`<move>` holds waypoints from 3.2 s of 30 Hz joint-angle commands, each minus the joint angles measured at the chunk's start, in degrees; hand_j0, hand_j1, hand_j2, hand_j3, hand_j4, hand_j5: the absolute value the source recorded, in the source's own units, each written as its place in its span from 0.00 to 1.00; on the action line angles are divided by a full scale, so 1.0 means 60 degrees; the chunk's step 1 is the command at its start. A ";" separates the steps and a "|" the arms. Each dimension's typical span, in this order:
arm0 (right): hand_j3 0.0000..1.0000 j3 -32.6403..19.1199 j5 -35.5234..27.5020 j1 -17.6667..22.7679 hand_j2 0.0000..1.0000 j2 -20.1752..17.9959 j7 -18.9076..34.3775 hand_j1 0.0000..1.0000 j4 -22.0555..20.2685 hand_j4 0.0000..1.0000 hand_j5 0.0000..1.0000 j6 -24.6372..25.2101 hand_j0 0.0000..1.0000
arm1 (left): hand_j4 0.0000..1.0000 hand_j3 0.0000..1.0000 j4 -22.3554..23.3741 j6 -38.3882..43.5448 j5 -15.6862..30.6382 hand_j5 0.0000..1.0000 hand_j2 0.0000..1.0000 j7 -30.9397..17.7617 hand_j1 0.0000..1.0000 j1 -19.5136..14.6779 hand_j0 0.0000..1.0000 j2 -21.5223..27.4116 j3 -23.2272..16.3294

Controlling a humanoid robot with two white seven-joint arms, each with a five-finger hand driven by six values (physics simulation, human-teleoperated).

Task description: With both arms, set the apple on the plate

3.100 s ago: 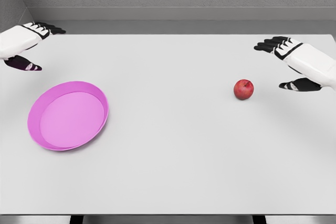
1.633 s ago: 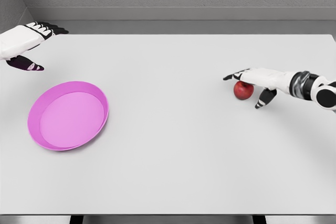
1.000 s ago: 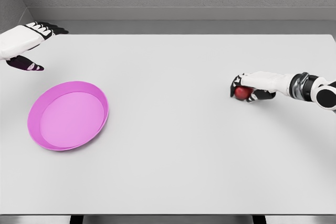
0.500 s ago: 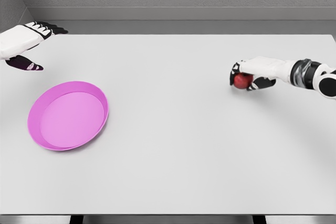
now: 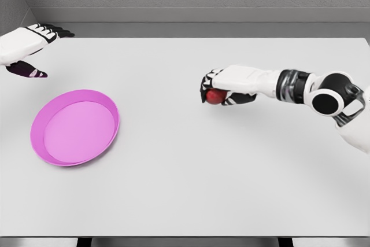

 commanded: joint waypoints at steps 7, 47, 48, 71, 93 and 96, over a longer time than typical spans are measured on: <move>0.46 0.0478 -0.0020 0.0000 0.46 0.0673 0.0097 0.46 -0.0336 0.46 0.46 0.0020 0.46 | 1.00 1.00 -0.0001 0.0007 0.0061 1.00 1.00 0.0006 1.00 0.0000 1.00 0.0010 0.0019; 1.00 -0.3960 -0.0079 0.1465 1.00 -0.2037 -0.0005 1.00 0.1187 1.00 1.00 -0.2675 1.00 | 1.00 1.00 -0.3560 0.0007 -0.3074 1.00 1.00 0.0006 1.00 -0.1933 1.00 -0.1645 -0.2691; 1.00 -0.3931 -0.0093 0.1509 1.00 -0.2052 -0.0005 1.00 0.1187 1.00 1.00 -0.2690 1.00 | 1.00 1.00 -0.3560 0.0007 -0.3074 1.00 1.00 0.0006 1.00 -0.2080 1.00 -0.1704 -0.2925; 1.00 -0.3975 -0.0079 0.1626 1.00 -0.2037 0.0083 1.00 0.1055 1.00 1.00 -0.2734 1.00 | 1.00 1.00 -0.3516 0.0007 -0.2839 1.00 1.00 -0.0009 1.00 -0.4116 1.00 -0.2627 -0.6925; 1.00 -0.3975 -0.0079 0.1670 1.00 -0.2081 0.0083 1.00 0.1055 1.00 1.00 -0.2734 1.00 | 1.00 1.00 -0.3472 0.0007 -0.2151 1.00 1.00 -0.0697 1.00 -0.4380 1.00 -0.2715 -0.7628; 1.00 -0.3975 -0.0079 0.1670 1.00 -0.2095 0.0083 1.00 0.1055 1.00 1.00 -0.2734 1.00 | 1.00 1.00 -0.3472 0.0007 -0.2122 1.00 1.00 -0.0815 1.00 -0.4556 1.00 -0.2715 -0.7848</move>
